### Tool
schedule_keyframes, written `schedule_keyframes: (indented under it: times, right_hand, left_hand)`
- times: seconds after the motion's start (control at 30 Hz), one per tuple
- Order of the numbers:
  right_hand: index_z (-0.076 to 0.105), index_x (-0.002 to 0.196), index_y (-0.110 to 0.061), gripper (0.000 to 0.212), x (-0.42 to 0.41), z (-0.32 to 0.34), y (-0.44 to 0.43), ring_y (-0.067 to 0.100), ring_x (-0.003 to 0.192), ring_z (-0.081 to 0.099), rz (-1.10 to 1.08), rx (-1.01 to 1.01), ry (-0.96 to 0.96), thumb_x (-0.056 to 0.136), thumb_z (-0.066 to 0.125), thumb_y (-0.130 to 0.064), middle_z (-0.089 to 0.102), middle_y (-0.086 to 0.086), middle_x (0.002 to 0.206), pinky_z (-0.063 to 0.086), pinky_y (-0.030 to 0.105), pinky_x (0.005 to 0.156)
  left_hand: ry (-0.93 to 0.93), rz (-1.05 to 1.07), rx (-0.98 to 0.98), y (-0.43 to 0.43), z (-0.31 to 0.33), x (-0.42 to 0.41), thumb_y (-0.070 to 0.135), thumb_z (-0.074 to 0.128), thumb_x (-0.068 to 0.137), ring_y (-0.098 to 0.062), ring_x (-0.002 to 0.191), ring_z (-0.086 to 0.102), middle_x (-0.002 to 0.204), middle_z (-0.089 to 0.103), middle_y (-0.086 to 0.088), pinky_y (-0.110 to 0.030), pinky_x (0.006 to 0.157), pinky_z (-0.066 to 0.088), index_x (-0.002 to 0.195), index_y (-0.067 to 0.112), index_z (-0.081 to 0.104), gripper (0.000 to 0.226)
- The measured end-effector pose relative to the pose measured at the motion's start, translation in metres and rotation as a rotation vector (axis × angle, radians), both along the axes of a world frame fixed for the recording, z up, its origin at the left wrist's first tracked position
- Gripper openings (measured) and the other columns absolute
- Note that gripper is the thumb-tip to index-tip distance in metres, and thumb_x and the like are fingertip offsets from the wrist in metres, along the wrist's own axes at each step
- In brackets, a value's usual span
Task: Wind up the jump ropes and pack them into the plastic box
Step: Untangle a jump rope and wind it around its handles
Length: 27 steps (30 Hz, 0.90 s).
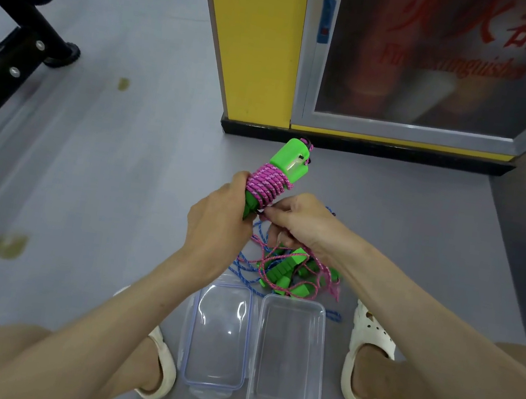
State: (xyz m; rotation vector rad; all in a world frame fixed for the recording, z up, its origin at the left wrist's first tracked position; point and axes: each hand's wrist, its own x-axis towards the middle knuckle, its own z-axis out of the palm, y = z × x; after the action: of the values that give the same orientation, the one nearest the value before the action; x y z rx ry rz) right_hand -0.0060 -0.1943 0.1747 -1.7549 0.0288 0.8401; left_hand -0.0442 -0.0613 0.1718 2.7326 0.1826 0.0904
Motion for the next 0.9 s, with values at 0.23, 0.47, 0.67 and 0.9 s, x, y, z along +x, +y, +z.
schedule_keyframes:
  times: [0.23,0.47,0.67,0.9]
  right_hand:
    - [0.06,0.084,0.0,0.02,0.001,-0.005,-0.002,0.011,0.049,0.062,-0.071,0.1,0.059,0.096,0.045,0.0,0.066,0.006,0.058,0.047,0.019,0.051]
    - [0.052,0.111,0.013,0.023,0.002,0.002,-0.007,0.006,0.042,0.051,-0.062,0.226,0.157,0.098,0.035,0.004,0.061,0.016,0.073,0.034,0.013,0.036]
    - [0.06,0.089,-0.005,0.008,-0.005,-0.001,-0.003,0.009,0.052,0.051,-0.096,0.295,0.186,0.091,0.059,-0.013,0.063,0.007,0.073,0.039,0.018,0.044]
    - [0.057,0.082,-0.007,0.024,0.003,-0.003,-0.008,0.006,0.047,0.04,-0.18,0.239,0.119,0.094,0.053,-0.028,0.057,-0.001,0.056,0.033,0.016,0.04]
  left_hand:
    - [0.031,-0.09,0.17,-0.007,-0.011,-0.005,0.017,0.058,0.088,-0.024,0.106,0.049,0.119,0.052,-0.004,-0.032,0.065,0.033,0.149,0.022,0.019,0.073]
    - [0.052,-0.203,-0.047,0.001,-0.014,0.0,-0.003,0.055,0.083,-0.031,0.11,0.041,0.131,0.042,-0.017,-0.031,0.077,0.035,0.153,0.021,0.004,0.09]
    - [-0.009,-0.175,0.208,-0.007,-0.013,-0.005,0.006,0.06,0.084,-0.034,0.115,0.038,0.141,0.034,-0.019,-0.039,0.091,0.034,0.152,0.021,-0.002,0.094]
    - [0.212,-0.14,-0.586,0.006,0.01,0.014,0.03,0.071,0.074,-0.008,0.113,0.047,0.126,0.046,-0.001,-0.021,0.096,0.039,0.141,0.037,0.037,0.075]
